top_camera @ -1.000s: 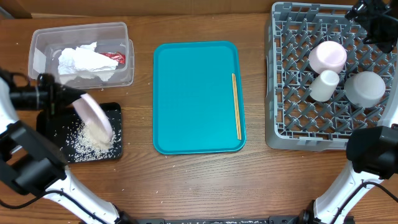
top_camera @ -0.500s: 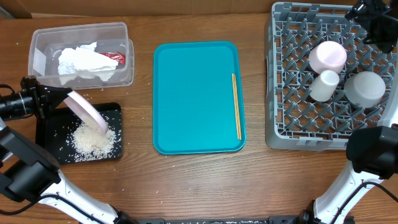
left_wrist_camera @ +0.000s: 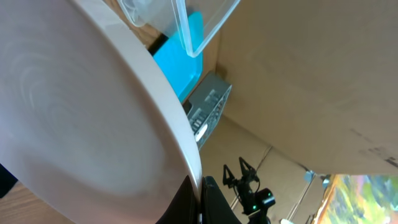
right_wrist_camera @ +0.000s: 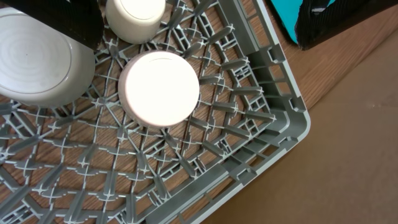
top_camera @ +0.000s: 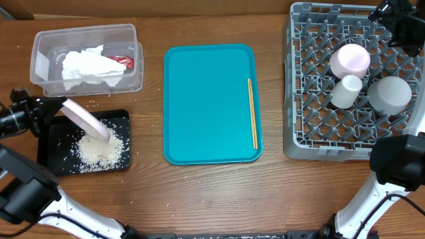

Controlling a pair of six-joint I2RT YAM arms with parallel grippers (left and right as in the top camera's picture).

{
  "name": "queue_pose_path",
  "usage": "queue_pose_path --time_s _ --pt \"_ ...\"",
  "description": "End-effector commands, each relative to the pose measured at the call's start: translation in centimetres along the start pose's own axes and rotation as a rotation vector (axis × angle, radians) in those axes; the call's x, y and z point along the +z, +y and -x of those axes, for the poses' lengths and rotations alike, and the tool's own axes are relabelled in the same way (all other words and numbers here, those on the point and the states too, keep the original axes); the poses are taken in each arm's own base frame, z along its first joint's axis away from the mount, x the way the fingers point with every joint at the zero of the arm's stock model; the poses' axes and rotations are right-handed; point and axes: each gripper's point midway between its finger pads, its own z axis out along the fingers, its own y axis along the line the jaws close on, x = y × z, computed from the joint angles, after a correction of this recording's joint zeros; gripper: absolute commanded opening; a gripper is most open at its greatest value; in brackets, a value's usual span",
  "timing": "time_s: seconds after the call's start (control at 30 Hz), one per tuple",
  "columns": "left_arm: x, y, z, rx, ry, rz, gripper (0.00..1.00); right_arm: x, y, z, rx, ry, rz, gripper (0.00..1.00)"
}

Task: Sort waste into correct bins and load items into the dishwasher
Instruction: 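Tilt the plate with the left gripper to pour rice onto the black tray, then carry the empty plate right and set it flat on the teal tray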

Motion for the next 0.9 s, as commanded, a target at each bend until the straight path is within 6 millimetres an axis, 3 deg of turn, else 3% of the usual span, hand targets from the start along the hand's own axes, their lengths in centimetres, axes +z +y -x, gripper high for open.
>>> queue_pose_path --time_s 0.0,0.33,0.37,0.47,0.57,0.87 --pt "-1.1 -1.7 -2.3 0.064 -0.034 -0.020 0.04 -0.7 0.2 0.4 0.007 -0.020 0.010 1.00" --pt "-1.8 -3.8 -4.8 0.123 -0.061 -0.044 0.04 -0.7 0.2 0.4 0.007 -0.020 0.010 1.00" --pt "-1.8 -3.9 -4.4 0.172 -0.080 -0.040 0.04 -0.7 0.2 0.4 0.007 -0.020 0.010 1.00" --pt "-2.2 -3.6 -4.7 0.124 -0.069 -0.054 0.04 -0.7 0.2 0.4 0.007 -0.020 0.010 1.00" --pt "-2.3 -3.4 -4.6 0.183 -0.081 -0.041 0.04 -0.7 0.2 0.4 0.007 -0.019 0.010 1.00" --pt "-1.2 -3.0 -5.9 0.152 -0.044 -0.017 0.04 -0.7 0.2 0.4 0.007 -0.019 0.010 1.00"
